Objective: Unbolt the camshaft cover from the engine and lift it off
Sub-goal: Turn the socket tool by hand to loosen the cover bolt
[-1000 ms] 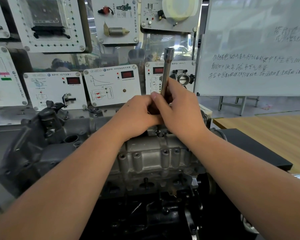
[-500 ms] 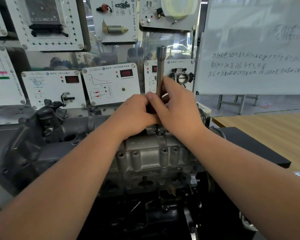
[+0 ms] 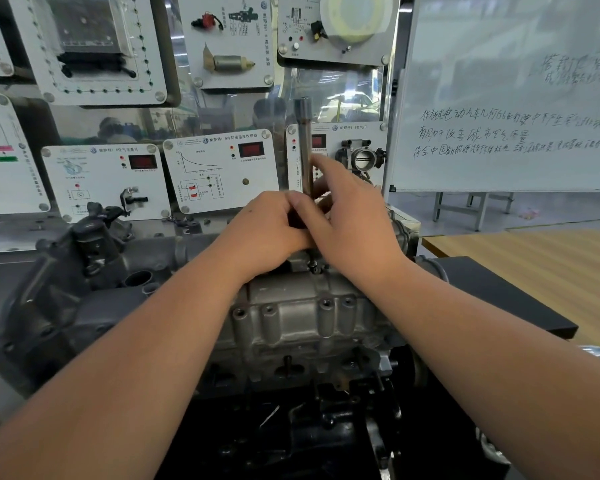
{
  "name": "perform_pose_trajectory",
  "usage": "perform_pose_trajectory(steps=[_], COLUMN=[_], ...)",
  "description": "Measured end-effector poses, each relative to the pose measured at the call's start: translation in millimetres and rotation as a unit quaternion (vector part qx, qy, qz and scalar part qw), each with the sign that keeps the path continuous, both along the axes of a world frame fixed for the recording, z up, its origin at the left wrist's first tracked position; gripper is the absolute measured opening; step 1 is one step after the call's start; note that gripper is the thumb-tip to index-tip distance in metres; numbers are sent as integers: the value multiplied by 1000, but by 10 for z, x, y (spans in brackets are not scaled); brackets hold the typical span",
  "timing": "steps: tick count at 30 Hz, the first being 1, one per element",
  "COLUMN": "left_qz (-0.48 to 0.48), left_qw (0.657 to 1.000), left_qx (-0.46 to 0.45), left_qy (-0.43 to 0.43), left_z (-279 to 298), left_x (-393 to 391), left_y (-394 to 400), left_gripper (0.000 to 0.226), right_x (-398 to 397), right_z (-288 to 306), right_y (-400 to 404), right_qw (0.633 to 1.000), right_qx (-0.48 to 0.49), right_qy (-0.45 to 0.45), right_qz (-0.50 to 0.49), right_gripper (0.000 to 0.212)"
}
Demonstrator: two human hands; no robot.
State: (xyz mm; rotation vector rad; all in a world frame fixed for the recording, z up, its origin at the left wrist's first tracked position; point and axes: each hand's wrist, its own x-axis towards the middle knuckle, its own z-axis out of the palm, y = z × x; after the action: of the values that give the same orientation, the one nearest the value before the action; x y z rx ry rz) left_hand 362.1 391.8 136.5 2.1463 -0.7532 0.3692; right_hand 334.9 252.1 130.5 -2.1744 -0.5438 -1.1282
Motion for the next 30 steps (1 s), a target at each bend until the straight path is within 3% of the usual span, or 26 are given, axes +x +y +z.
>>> perform_pose_trajectory(steps=[4, 7, 10, 13, 14, 17, 22, 24, 27, 30], left_qz=[16, 5, -9, -16, -12, -9, -21, -22, -18, -17], left_qw=[1000, 1000, 1000, 1000, 1000, 1000, 1000, 1000, 1000, 1000], left_qx=[8, 11, 1, 5, 9, -7, -2, -10, -6, -7], left_qy=[-4, 3, -4, -18, -16, 10, 4, -10, -14, -5], left_z=[-20, -13, -21, -25, -26, -31, -30, -22, -14, -14], left_x=[15, 4, 12, 26, 32, 30, 25, 29, 29, 15], left_y=[-10, -23, -3, 25, 23, -6, 10, 30, 31, 11], left_gripper=[8, 23, 15, 38, 35, 10, 9, 23, 47, 41], right_x=[6, 17, 5, -24, -30, -17, 9, 15, -7, 1], right_z=[-24, -24, -5, -1, -2, -16, -13, -25, -9, -31], right_y=[1, -10, -2, 10, 5, -8, 5, -11, 5, 6], right_qw=[999, 1000, 1000, 1000, 1000, 1000, 1000, 1000, 1000, 999], right_qx=[-4, 6, 8, 20, 23, 19, 12, 6, 3, -8], right_qy=[-39, -16, -17, -13, -12, -15, 6, 12, -5, -32], right_qz=[-20, -23, -13, 2, 3, -2, 6, 21, 13, 5], right_gripper=[13, 14, 14, 28, 31, 9, 16, 3, 34, 15])
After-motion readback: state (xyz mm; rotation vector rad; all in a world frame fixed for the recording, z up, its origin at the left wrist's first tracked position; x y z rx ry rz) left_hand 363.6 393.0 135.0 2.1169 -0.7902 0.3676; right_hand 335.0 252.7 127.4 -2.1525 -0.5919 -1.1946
